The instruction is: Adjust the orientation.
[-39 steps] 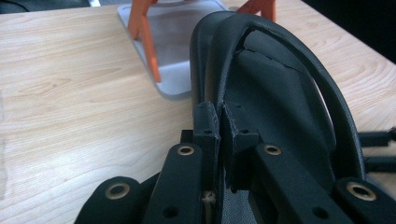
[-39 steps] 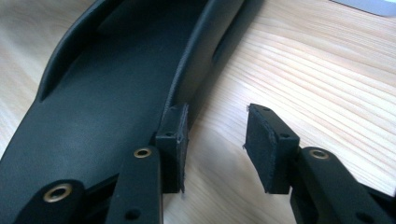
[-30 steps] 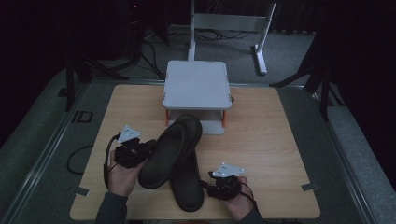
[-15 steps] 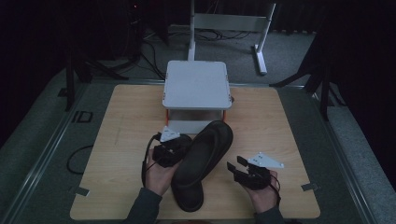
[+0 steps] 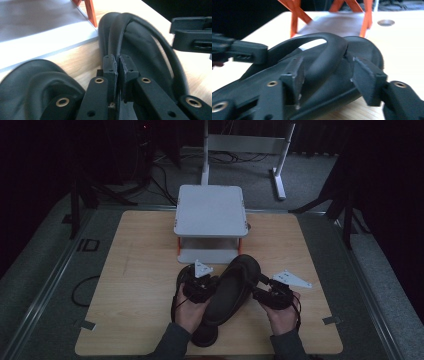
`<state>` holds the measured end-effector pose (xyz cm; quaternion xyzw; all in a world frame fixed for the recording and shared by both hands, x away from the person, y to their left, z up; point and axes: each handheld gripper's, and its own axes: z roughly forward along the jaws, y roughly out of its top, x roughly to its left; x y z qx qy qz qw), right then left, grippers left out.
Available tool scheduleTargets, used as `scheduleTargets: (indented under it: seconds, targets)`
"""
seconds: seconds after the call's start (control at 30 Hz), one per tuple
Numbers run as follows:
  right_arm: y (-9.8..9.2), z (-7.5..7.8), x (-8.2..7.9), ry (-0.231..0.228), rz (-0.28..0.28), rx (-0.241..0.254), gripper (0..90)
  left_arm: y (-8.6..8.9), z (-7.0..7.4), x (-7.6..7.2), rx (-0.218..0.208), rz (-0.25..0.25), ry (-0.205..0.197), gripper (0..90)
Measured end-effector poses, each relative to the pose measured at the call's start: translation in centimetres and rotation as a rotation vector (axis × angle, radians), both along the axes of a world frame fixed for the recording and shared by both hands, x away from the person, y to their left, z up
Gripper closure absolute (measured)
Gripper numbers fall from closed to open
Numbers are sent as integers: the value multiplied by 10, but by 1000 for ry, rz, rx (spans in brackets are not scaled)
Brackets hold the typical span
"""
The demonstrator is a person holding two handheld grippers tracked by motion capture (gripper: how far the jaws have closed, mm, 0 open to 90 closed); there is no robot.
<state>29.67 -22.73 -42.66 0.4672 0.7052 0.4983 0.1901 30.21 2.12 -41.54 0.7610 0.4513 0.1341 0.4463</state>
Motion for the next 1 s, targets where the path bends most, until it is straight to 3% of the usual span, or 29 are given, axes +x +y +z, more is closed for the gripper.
scheduleTargets:
  seconds: [0.13, 0.27, 0.33, 0.37, 0.43, 0.47, 0.6, 0.67, 0.77, 0.87, 0.9, 0.93, 0.97, 1.0]
  targets:
    - [4, -8, 10, 66, 8, -13, 414, -10, -5, -4, 12, 0, -7, 848]
    - [9, -17, 17, 108, -13, -63, 474, -15, -16, -5, 12, -13, 27, 840]
    - [8, -23, 20, 132, -16, -72, 529, -16, -22, -7, 12, -46, 55, 822]
    - [8, -25, 21, 140, -9, -76, 539, -15, -25, -9, -8, -71, 57, 815]
    - [8, -28, 22, 144, -14, -93, 540, -13, -25, -11, -19, -77, 54, 707]
    - [8, -31, 22, 151, -5, -116, 525, -8, -24, -14, -27, -73, 32, 646]
    - [10, -36, 24, 159, -11, -154, 484, 16, -17, -22, -11, -5, -39, 538]
    - [10, -39, 27, 172, -8, -165, 485, 31, -15, -24, 29, 44, -64, 488]
    - [13, -44, 32, 203, 4, -184, 510, 52, -21, -22, 98, 123, -66, 428]
    - [17, -49, 34, 219, 24, -199, 573, 69, -33, -13, 103, 161, -1, 402]
    - [19, -50, 34, 216, 31, -202, 605, 69, -33, -13, 103, 161, -1, 401]
    - [20, -51, 35, 216, 41, -199, 627, 75, -42, -8, 99, 173, 39, 403]
    - [20, -50, 35, 212, 37, -199, 653, 75, -42, -8, 99, 173, 39, 418]
    - [20, -50, 35, 206, 37, -196, 653, 77, -49, -5, 85, 151, 74, 430]
